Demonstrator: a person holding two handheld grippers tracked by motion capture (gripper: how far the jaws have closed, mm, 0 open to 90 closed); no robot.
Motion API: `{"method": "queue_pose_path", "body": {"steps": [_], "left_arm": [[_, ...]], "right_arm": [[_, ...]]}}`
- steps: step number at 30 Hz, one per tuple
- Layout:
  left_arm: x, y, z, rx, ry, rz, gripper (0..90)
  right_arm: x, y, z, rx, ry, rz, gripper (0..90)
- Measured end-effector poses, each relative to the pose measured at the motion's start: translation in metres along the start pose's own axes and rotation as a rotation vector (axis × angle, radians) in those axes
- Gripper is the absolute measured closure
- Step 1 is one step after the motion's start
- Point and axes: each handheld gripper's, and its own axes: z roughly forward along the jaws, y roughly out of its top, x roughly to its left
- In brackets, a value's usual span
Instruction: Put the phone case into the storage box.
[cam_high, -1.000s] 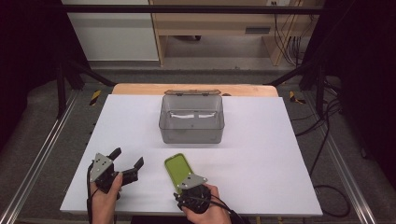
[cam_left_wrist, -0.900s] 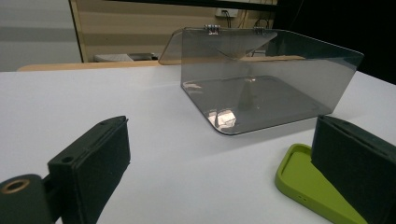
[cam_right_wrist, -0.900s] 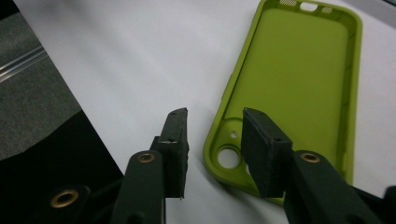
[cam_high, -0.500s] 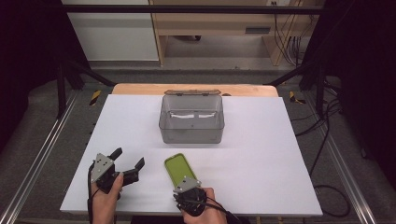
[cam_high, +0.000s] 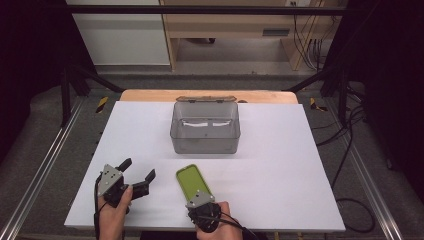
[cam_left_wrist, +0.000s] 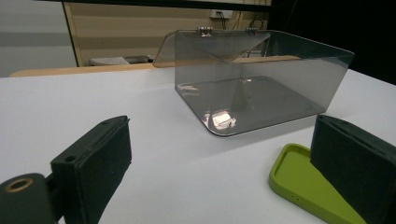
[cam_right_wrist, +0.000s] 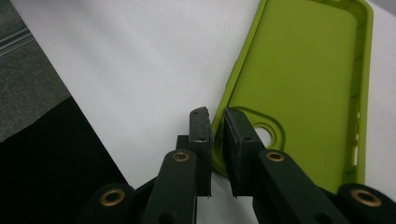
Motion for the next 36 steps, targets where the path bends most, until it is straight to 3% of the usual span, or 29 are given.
{"method": "queue_pose_path", "body": {"steps": [10, 21, 28, 35, 36], "left_arm": [[0.0, 0.001, 0.0, -0.004, -0.002, -0.001, 5.3], [-0.002, 0.001, 0.0, -0.007, -0.012, 0.02, 5.8], [-0.006, 0.002, 0.001, -0.009, -0.036, 0.037, 5.7], [-0.016, 0.004, 0.004, -0.008, -0.064, 0.103, 5.1], [-0.019, 0.004, 0.004, -0.005, -0.071, 0.132, 5.0]], "right_arm": [[-0.018, -0.002, -0.008, -0.004, 0.065, 0.029, 83.5], [-0.026, -0.005, -0.013, 0.002, 0.093, 0.005, 84.5], [-0.041, 0.001, -0.024, 0.008, 0.116, -0.012, 84.7], [-0.057, 0.017, -0.04, 0.015, 0.157, -0.064, 84.7], [-0.06, 0.02, -0.042, 0.015, 0.163, -0.069, 84.7]]}}
